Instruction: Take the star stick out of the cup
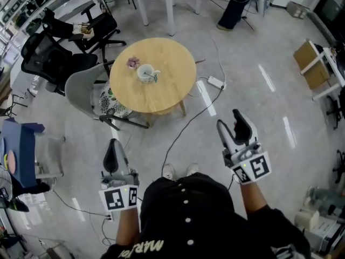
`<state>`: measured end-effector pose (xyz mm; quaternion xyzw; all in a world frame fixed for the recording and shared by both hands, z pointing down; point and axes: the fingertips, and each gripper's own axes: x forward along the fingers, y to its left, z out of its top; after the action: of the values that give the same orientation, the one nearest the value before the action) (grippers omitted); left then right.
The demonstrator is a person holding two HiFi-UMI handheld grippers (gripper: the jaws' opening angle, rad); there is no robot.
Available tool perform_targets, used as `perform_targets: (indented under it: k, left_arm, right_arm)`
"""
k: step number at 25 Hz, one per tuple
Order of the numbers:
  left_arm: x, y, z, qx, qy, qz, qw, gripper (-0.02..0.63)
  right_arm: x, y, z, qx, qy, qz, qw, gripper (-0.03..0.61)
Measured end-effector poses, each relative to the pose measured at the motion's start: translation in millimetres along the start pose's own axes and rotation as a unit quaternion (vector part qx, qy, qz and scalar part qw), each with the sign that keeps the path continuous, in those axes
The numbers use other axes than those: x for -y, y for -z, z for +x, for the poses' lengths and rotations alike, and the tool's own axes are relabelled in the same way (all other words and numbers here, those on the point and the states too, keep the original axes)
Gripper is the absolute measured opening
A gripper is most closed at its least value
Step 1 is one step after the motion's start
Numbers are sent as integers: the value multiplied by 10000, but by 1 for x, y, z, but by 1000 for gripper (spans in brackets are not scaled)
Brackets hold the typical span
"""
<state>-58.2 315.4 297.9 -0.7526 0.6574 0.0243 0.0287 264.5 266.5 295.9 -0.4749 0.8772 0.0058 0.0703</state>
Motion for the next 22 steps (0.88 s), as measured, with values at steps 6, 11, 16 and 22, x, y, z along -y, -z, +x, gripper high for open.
perform_targets:
  k: [6,11,16,22]
  left_arm:
    - [15,8,-7,-119,-297,58,9995,-3]
    - [30,23,-17,-178,-576,-6,9982,-3]
    - [27,29,-12,-179,-699,-26,9974,-3]
    - [11,41,19,-125,-723,-70,9973,-3]
  right_arm:
    - [28,11,-9,-49,5,-9,10000,259]
    - [43,27,-9,-134,-233,31,9996,252]
    - [45,33,6,-164,-390,32,9991,249]
    - [52,42,39,-186,-456,-22,9988,249]
